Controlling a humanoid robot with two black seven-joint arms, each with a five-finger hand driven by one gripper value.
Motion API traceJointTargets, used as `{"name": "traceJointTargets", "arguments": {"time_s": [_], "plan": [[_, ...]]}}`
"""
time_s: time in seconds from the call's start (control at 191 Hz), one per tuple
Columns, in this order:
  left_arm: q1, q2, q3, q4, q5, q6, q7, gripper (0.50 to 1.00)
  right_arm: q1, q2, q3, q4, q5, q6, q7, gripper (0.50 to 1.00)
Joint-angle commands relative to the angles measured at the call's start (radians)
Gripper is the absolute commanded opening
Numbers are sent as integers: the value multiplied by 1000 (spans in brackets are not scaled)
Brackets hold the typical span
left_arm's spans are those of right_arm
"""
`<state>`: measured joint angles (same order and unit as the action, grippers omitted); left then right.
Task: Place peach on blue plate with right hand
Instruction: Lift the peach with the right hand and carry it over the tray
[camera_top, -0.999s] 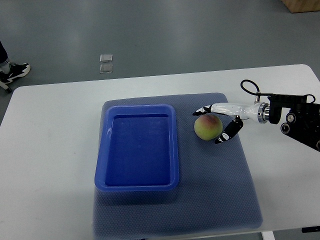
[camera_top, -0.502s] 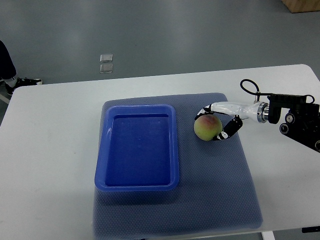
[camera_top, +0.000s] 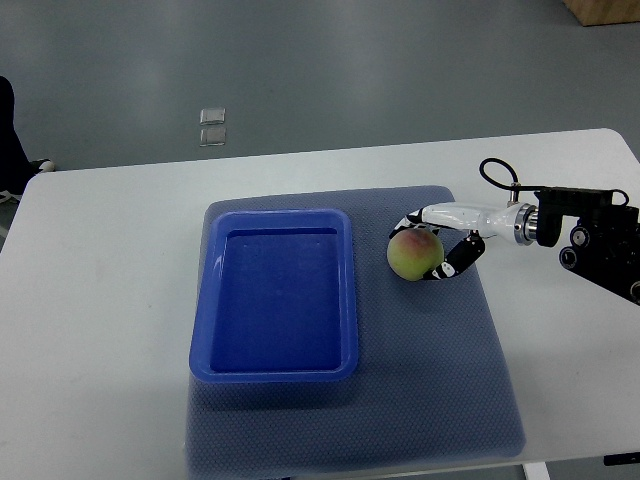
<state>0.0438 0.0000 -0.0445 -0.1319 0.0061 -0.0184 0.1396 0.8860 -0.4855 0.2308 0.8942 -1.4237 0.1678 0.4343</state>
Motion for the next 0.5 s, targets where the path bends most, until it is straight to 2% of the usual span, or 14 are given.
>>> {"name": "traceJointTargets", "arguments": {"time_s": [0.0,0.235,0.272,0.497], "plan": [[-1,0,0,2,0,0,0,1000,5,-4,1,0,0,-7,1,500],[1,0,0,0,0,0,0,1000,53,-7,1,3,-12,-7,9,500],[-1,0,0,0,0,0,0,1000,80,-7,-1,5,-12,-5,31,500],[1,0,0,0,0,0,0,1000,137,7,-4,14,-12,-5,63,500]]}}
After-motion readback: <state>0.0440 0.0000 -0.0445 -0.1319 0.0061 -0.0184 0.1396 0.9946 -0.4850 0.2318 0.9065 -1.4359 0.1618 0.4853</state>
